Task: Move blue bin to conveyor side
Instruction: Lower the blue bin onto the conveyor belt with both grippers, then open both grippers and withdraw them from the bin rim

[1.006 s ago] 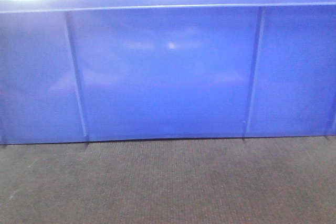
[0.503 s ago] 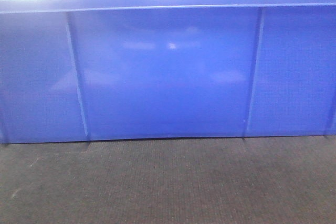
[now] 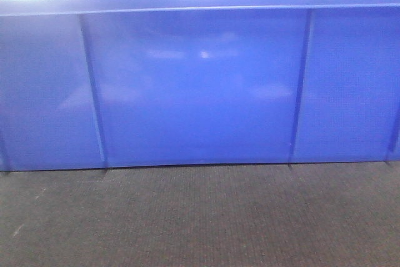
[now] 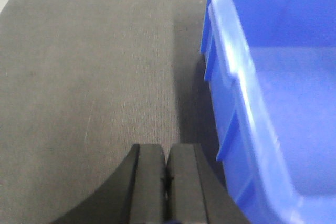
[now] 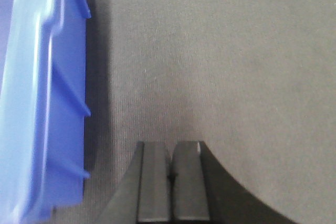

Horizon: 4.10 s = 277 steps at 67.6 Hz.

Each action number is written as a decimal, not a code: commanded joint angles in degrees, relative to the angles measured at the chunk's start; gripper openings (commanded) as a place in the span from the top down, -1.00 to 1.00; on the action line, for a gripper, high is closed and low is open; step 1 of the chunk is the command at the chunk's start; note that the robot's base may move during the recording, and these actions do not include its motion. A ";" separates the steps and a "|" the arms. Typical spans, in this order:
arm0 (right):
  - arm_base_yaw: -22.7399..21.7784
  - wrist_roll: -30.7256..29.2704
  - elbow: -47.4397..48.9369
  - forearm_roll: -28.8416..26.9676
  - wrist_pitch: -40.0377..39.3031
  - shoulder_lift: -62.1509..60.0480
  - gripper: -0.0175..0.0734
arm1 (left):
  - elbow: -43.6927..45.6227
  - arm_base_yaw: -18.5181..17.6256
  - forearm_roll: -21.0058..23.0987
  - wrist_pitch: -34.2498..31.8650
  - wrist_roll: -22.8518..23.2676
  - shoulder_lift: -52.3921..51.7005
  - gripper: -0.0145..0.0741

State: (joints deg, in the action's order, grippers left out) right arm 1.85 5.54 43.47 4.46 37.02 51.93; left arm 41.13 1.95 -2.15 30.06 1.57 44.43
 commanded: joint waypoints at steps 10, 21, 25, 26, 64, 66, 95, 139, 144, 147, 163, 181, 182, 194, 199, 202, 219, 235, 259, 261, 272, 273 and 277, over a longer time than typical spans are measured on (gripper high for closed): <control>-0.02 -0.65 -16.25 2.63 -12.85 -16.57 0.81 | -11.05 -4.35 -0.16 -9.34 0.05 -9.58 0.71; -0.02 -0.65 -20.94 2.63 -13.82 -28.15 0.81 | -14.12 -6.52 -0.16 -10.30 0.05 -17.44 0.71; -0.02 -0.65 -21.20 2.63 -13.82 -31.86 0.81 | -14.59 -6.52 -0.16 -10.13 0.05 -19.92 0.71; -0.02 -0.65 -21.20 2.63 -13.82 -32.80 0.81 | -14.60 -6.52 -0.16 -10.13 0.05 -20.84 0.71; -0.02 -0.54 -21.20 2.32 -15.78 -48.32 0.81 | -14.68 -6.52 -0.16 -10.03 0.05 -29.97 0.71; -0.02 -0.54 -21.20 2.32 -15.78 -48.32 0.81 | -14.68 -6.52 -0.16 -10.03 0.05 -29.97 0.71; -0.02 -0.54 -21.20 2.32 -15.78 -48.32 0.81 | -14.68 -6.52 -0.04 -10.03 0.05 -29.97 0.71; -0.02 -0.54 -21.20 2.32 -16.01 -48.52 0.81 | -41.13 0.60 5.51 -25.89 -7.39 -44.43 0.71; -0.02 -0.54 -21.20 2.32 -16.01 -48.52 0.81 | -41.13 0.73 5.51 -26.98 -7.39 -44.43 0.71; -0.02 -0.54 -21.20 2.32 -16.01 -48.52 0.81 | -41.13 0.73 5.51 -27.89 -7.39 -44.43 0.71; -0.02 -0.54 -21.20 2.32 -16.01 -48.52 0.81 | -41.13 0.73 5.51 -29.53 -7.39 -44.43 0.71; -0.02 -0.54 -21.20 2.32 -16.01 -48.52 0.81 | -41.13 0.73 5.51 -29.53 -7.39 -44.43 0.71; -0.02 -0.54 -21.20 2.32 -16.01 -48.52 0.81 | -41.13 0.73 5.51 -29.53 -7.39 -44.43 0.71; -0.02 -0.54 -21.20 2.32 -16.01 -48.52 0.81 | -41.13 0.73 5.51 -29.53 -7.39 -44.43 0.71; -0.02 -0.54 -21.20 2.32 -16.01 -48.52 0.81 | -41.13 0.73 5.51 -29.53 -7.39 -44.43 0.71; -0.02 -0.54 -21.20 2.32 -16.01 -48.52 0.81 | -41.13 0.73 5.51 -29.53 -7.39 -44.43 0.71; -0.02 -9.71 -27.37 -8.50 -22.59 -48.47 0.81 | -41.13 0.73 5.51 -29.53 -7.39 -44.43 0.71; -0.98 -11.43 -39.62 -10.91 -32.07 -50.68 0.81 | -41.13 0.73 5.51 -29.53 -7.39 -44.43 0.71; -3.99 -11.43 -43.47 -10.91 -34.45 -51.93 0.81 | -41.13 0.73 5.51 -29.53 -7.39 -44.43 0.71; -3.84 -11.43 -43.47 -10.91 -34.84 -51.93 0.81 | -41.13 0.73 5.51 -29.53 -7.39 -44.43 0.71; -0.75 -11.43 -43.47 -10.91 -35.73 -51.93 0.81 | -41.13 0.73 5.51 -29.53 -7.39 -44.43 0.71; -0.33 -11.43 -43.47 -10.91 -35.60 -51.93 0.81 | -41.13 0.73 5.51 -29.53 -7.39 -44.43 0.71; 0.28 -11.43 -43.47 -10.91 -35.35 -51.93 0.81 | -41.13 0.73 5.51 -29.53 -7.39 -44.43 0.71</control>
State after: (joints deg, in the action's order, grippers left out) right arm 1.10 -5.43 0.02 -6.12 3.18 0.16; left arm -0.09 2.46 3.07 1.48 -5.84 0.24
